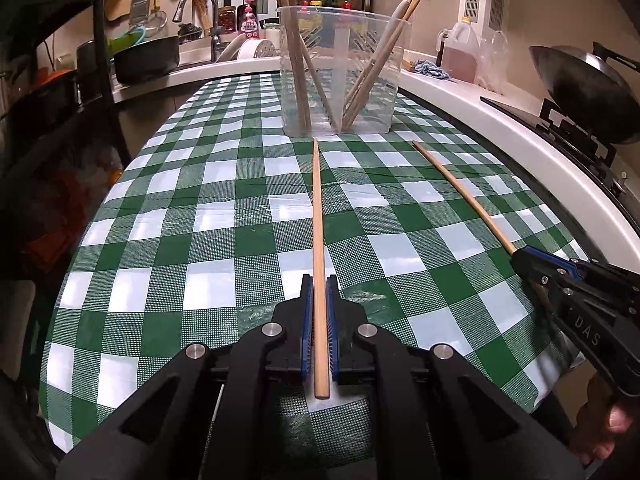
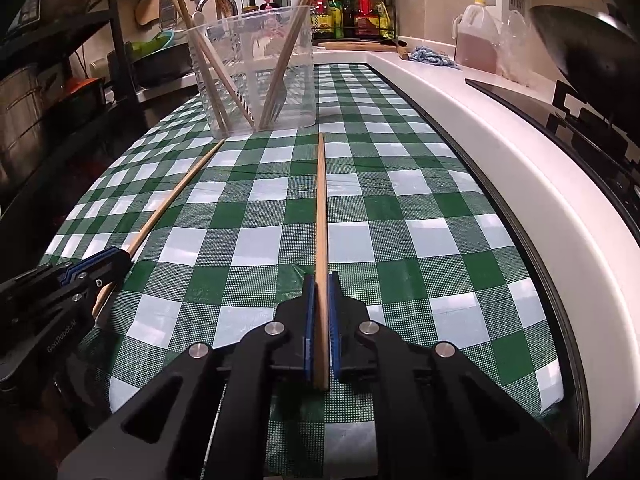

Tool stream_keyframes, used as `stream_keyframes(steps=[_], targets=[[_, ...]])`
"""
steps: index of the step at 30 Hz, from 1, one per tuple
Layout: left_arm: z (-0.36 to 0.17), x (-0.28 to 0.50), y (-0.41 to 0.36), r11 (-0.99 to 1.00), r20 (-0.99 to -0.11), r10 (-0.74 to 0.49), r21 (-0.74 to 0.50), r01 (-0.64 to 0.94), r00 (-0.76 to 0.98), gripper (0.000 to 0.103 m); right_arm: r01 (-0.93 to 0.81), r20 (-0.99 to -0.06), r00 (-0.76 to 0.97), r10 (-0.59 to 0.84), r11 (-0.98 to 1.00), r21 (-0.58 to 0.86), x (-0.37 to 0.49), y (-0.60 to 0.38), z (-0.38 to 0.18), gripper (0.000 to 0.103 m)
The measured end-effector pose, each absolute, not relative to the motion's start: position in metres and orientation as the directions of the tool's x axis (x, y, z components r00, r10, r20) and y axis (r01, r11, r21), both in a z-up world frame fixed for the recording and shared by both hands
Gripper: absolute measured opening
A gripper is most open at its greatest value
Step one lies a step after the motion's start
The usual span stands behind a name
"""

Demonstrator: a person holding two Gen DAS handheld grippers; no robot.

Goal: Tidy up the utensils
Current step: 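Lift both held chopsticks off the cloth, then carry both chopsticks upright above the clear container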

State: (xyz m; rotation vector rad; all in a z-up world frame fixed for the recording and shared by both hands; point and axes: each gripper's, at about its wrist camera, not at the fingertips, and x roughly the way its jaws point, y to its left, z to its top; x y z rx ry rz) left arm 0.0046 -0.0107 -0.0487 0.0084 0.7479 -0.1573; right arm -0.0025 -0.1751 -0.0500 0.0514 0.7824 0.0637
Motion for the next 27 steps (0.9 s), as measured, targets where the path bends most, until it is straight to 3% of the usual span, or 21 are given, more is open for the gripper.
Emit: stream_keyframes(steps=[7,27], targets=[[-0.047,0.005,-0.009,0.986,-0.677,-0.152,-0.059,0.153,0.72,0.007,-0.019,-0.714,0.697,0.069,0.997,0.077,-0.001,-0.179,-0.047,0.006],[0.002,-0.042,0.002,0.979,-0.535,-0.201,-0.074,0.192,0.821,0.006,-0.018,-0.614,0.788,0.045,0.999,0.05,-0.046,-0.189,0.029,0.006]])
